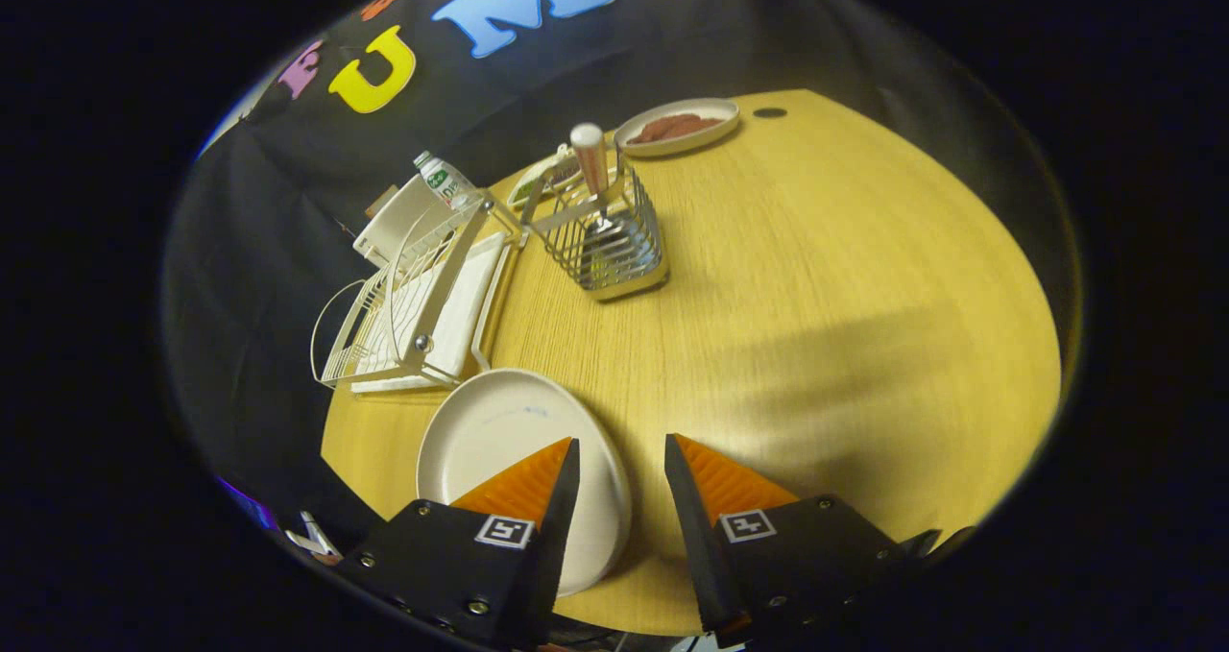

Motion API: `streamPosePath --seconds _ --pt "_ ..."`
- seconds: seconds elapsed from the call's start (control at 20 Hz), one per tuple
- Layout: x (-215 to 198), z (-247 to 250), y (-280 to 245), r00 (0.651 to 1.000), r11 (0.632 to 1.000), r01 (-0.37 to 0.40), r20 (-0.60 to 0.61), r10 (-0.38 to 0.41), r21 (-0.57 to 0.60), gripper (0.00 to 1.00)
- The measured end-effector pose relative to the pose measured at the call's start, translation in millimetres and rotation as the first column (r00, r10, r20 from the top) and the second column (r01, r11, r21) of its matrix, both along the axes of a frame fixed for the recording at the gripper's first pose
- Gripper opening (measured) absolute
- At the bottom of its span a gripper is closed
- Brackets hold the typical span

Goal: Take the plate from the dish rack, then take the spoon from the basket and place it into the plate.

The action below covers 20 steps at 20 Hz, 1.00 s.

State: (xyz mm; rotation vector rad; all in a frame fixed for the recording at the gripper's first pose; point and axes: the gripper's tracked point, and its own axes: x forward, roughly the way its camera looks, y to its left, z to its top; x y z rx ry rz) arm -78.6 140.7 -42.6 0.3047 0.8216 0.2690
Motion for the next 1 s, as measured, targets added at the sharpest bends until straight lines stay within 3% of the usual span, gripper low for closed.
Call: streamPosePath --seconds 0.15,0.3,0.5,0.7,0.85,1.0 --pt "15.0 58.0 -20.5 0.976 0.996 0.036 0.216 -0.017 -0.084 0.56" --pt "31.2 119.2 -36.5 0.903 0.987 0.096 0.429 -0.031 -0.132 0.56" --pt "36.1 168.2 -44.1 0.830 0.978 0.151 0.556 -0.046 -0.144 0.56" --pt "57.9 174.6 -37.6 0.784 0.981 0.165 0.617 -0.066 -0.104 0.67" --pt "85.6 172.3 -29.3 0.683 0.978 0.173 0.730 -0.034 -0.116 0.69" --pt "106.9 152.4 -19.7 0.641 0.968 0.178 0.767 0.020 -0.174 0.69"
